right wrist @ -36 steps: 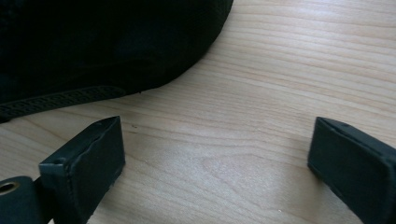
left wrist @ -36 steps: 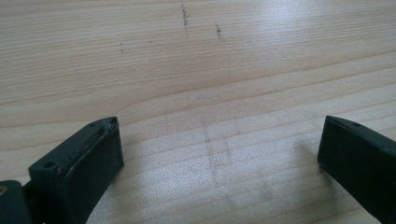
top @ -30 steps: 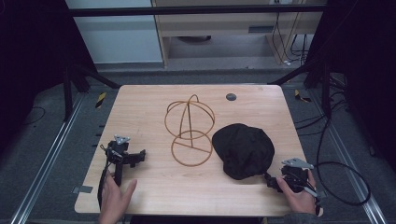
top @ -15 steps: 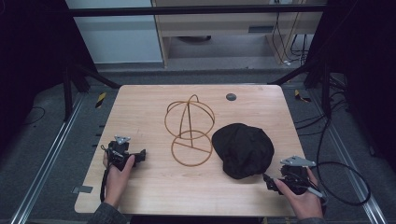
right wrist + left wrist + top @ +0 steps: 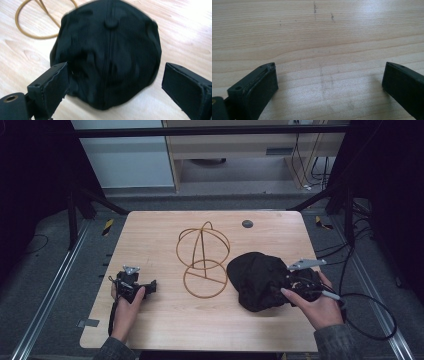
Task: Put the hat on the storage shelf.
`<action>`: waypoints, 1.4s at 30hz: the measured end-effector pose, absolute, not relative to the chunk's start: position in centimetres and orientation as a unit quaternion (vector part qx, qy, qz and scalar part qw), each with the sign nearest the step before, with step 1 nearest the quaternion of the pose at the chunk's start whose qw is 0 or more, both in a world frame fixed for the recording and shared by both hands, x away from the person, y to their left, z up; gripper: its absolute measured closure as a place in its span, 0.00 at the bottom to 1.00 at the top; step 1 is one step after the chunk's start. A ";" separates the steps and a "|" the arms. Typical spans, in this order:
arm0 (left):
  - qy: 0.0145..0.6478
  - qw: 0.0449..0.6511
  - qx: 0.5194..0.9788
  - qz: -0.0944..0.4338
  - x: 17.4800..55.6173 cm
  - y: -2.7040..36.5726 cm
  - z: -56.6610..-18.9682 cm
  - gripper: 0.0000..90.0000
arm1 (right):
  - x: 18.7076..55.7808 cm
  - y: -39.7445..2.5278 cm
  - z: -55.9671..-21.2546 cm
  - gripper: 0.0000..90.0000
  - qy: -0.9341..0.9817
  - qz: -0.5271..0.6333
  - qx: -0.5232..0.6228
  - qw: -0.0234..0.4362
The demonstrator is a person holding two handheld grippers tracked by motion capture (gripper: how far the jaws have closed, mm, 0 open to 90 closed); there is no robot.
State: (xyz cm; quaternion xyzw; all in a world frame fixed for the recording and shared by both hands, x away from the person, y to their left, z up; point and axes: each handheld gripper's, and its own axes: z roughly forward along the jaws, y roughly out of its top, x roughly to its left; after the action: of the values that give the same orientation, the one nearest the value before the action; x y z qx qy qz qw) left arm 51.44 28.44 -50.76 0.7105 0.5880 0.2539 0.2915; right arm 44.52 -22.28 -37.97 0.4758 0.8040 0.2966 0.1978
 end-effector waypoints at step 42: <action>0.584 0.293 0.713 0.252 51.3 28.2 -50.8 0.00 | 49.7 -21.2 -39.9 0.74 0.838 0.265 0.465 0.106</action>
State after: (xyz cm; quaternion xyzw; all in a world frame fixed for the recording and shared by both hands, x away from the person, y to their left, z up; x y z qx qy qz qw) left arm 51.34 28.20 -50.76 0.7134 0.5845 0.2523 0.2930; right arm 49.74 -21.24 -39.85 0.4649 0.8380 0.2654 0.1057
